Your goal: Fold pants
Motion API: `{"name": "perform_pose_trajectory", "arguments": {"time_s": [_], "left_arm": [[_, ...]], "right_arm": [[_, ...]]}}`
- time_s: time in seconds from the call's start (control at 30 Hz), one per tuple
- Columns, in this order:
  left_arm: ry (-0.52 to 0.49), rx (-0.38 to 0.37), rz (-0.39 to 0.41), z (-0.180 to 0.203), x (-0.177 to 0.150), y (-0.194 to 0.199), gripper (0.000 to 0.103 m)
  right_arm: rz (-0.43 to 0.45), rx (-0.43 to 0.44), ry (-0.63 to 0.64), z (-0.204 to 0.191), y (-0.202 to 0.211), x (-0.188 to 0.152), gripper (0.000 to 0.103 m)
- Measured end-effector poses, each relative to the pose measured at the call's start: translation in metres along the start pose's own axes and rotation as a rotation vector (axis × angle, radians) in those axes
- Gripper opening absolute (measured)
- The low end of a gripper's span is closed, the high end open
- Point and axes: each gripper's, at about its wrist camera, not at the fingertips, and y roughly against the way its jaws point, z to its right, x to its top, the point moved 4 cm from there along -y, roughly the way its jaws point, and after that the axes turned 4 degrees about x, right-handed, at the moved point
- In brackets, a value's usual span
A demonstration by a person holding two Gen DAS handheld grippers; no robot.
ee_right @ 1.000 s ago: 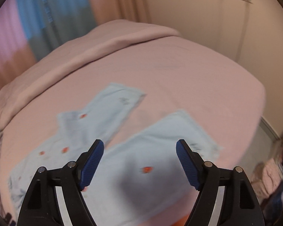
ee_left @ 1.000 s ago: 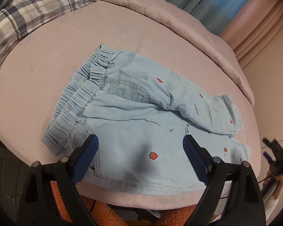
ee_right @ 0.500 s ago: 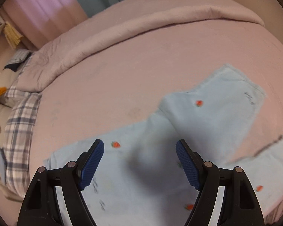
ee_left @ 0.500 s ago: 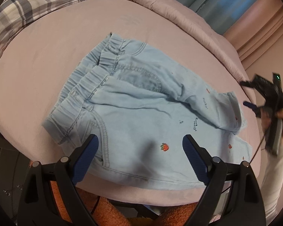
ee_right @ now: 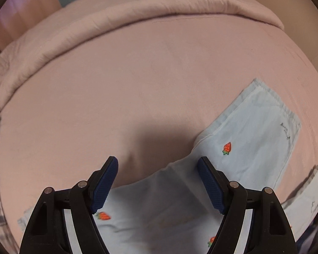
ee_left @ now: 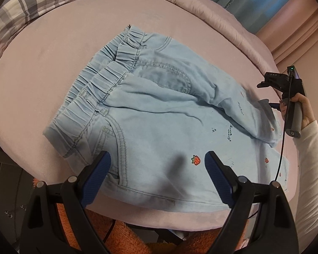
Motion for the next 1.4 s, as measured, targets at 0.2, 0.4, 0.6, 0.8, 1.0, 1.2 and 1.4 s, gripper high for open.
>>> {"name": "perform_pose_trajectory", "arguments": {"time_s": [0.2, 0.4, 0.6, 0.8, 1.0, 1.2, 1.4], "left_arm": [[0.001, 0.004, -0.011, -0.001, 0.000, -0.004, 0.090], [0.014, -0.006, -0.012, -0.004, 0.002, -0.003, 0.090], [0.022, -0.024, 0.018, -0.002, 0.006, 0.007, 0.089], [0.013, -0.041, 0.038, 0.006, 0.010, 0.014, 0.088], [-0.021, -0.049, 0.043, 0.019, 0.012, 0.011, 0.085], [-0.058, -0.078, 0.009, 0.042, 0.011, 0.003, 0.083], [-0.057, -0.071, 0.040, 0.064, 0.039, -0.006, 0.085]], "right_arm": [[-0.046, -0.032, -0.044, 0.020, -0.022, -0.014, 0.027], [-0.003, 0.106, -0.104, 0.044, -0.002, -0.025, 0.012], [0.175, 0.287, -0.054, 0.048, 0.084, -0.050, 0.011], [0.305, 0.459, -0.018, 0.070, 0.158, -0.104, 0.011], [0.267, 0.421, 0.000, 0.098, 0.146, -0.144, 0.010], [0.071, 0.390, -0.041, 0.104, 0.092, -0.167, 0.010], [0.023, 0.385, -0.064, 0.105, 0.073, -0.171, 0.010]]}}
